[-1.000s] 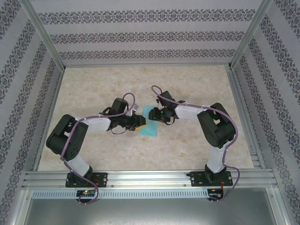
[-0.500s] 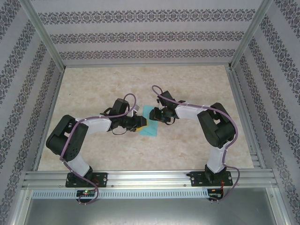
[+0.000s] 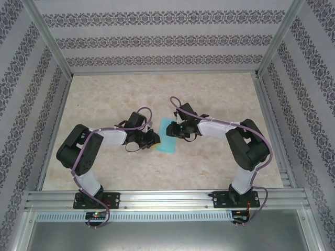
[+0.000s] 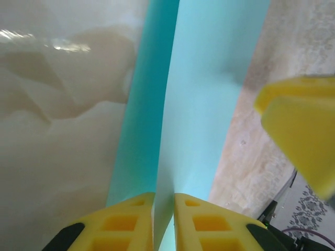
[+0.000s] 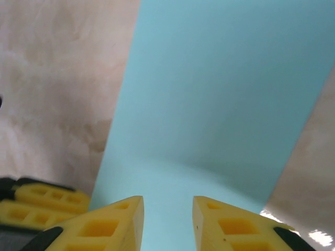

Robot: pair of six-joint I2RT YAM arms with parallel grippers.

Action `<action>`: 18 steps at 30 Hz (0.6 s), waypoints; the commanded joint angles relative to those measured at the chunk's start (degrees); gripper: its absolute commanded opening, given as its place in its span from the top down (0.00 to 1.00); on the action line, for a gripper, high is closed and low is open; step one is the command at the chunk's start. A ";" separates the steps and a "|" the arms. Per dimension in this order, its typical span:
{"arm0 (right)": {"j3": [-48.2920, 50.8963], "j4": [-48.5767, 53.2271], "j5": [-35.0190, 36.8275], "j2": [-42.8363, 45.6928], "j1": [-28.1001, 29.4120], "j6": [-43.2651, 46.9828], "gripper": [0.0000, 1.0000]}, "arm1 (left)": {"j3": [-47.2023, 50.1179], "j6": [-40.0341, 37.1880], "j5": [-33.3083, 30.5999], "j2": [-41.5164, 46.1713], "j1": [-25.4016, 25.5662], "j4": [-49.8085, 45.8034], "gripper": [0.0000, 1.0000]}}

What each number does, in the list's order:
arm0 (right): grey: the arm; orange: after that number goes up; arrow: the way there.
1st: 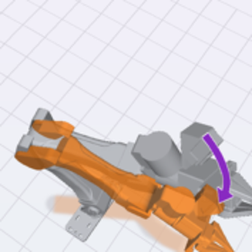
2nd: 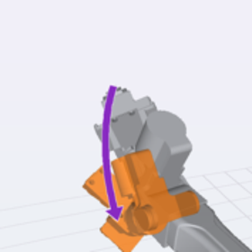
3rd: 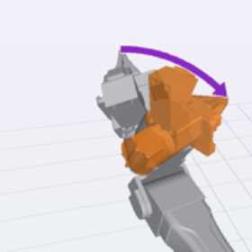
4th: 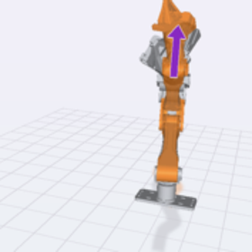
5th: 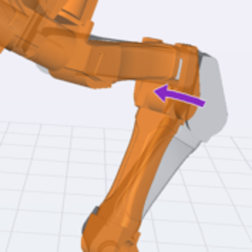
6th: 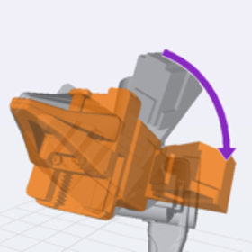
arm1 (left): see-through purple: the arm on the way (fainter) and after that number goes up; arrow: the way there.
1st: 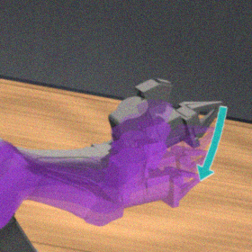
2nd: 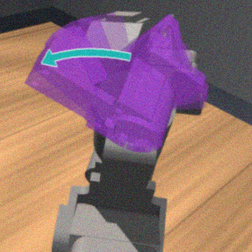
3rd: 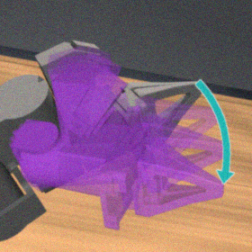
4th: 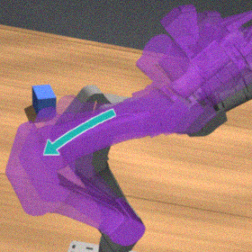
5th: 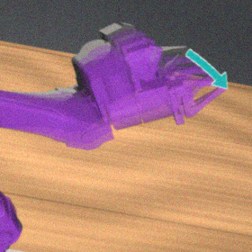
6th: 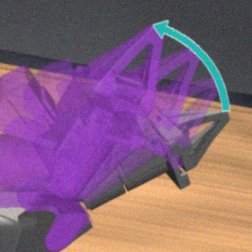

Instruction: Fold a paper plane with a square sheet of paper (pick it up from the middle)

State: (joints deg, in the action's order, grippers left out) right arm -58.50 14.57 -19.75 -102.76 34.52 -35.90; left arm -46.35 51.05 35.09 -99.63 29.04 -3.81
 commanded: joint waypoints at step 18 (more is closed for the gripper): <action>0.69 6.47 -0.03 -3.78 2.93 -0.15 0.80 | -0.82 0.42 4.16 1.41 0.87 3.87 0.70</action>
State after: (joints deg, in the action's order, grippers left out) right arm -56.55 17.85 -21.30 -104.38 37.39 -36.58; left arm -47.31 50.28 35.90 -100.07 29.06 -4.49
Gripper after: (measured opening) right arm 0.199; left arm 0.295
